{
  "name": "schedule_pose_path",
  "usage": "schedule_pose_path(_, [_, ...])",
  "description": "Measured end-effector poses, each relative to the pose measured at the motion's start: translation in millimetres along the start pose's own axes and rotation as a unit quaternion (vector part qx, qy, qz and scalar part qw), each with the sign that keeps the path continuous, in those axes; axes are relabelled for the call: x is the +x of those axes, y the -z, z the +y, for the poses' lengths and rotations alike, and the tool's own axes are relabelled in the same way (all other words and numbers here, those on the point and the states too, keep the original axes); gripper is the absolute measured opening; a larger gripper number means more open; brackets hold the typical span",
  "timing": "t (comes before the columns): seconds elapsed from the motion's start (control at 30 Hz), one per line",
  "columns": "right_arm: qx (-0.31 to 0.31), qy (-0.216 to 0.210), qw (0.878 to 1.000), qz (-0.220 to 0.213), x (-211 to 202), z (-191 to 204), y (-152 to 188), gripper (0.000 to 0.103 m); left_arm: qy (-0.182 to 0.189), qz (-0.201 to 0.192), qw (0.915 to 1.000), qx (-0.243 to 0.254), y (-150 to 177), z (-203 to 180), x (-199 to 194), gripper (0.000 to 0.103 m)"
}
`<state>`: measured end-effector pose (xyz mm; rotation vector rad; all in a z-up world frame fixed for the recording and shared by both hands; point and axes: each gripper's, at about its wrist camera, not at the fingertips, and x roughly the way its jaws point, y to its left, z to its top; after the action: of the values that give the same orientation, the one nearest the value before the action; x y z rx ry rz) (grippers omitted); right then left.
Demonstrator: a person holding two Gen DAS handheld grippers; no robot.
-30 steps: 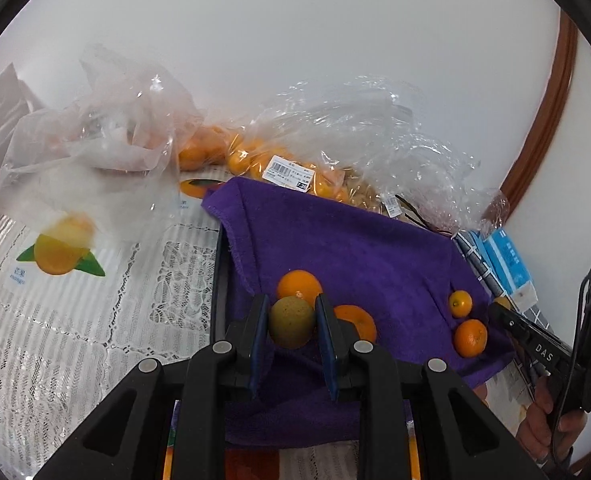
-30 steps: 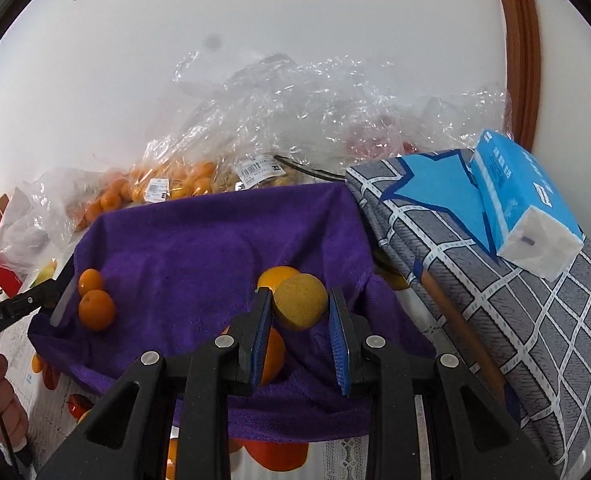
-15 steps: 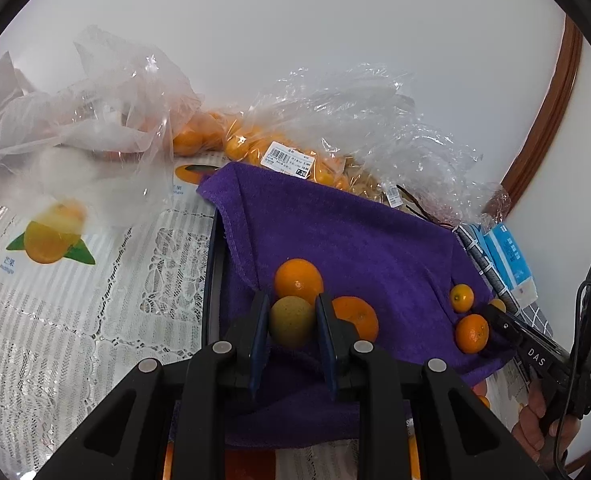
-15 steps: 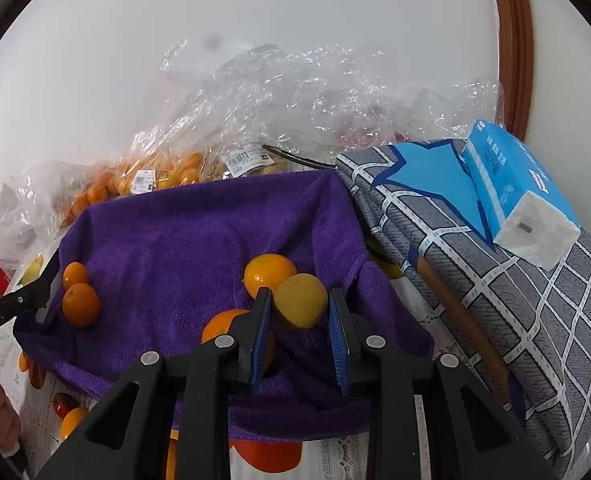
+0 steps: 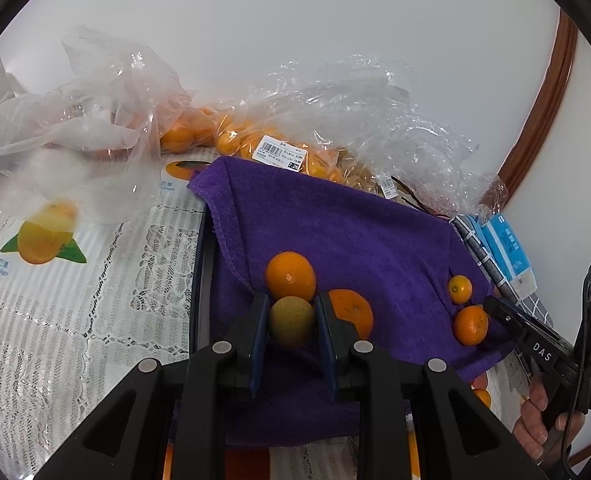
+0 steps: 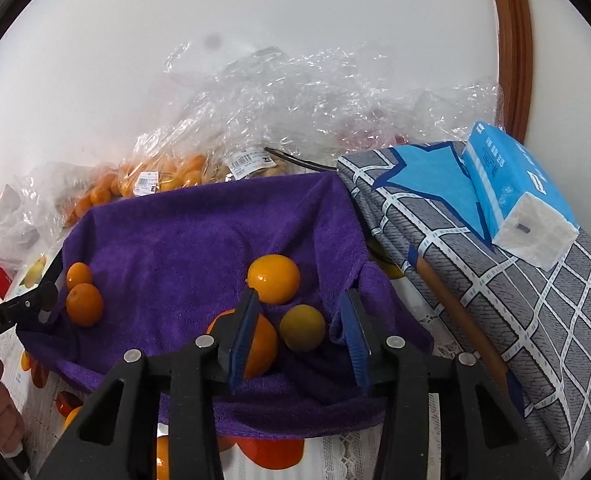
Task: Organize fruits
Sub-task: 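Lower both fruits onto the towel and open both grippers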
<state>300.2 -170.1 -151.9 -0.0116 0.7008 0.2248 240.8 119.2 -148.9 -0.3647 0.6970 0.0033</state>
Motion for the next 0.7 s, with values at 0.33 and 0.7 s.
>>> schedule_pose_path(0.33, [-0.029,0.037,0.998,-0.035,-17.0,12.3,1.7,0.055,0.011,0.002,0.9999,0.005,0.0,-3.0,-0.8,0.030])
schedule_pose_path(0.7, [0.001,0.002,1.000,-0.019,-74.6,19.1,36.4,0.058,0.021,-0.001,0.9997,-0.009,-0.1,0.3,-6.2,0.039])
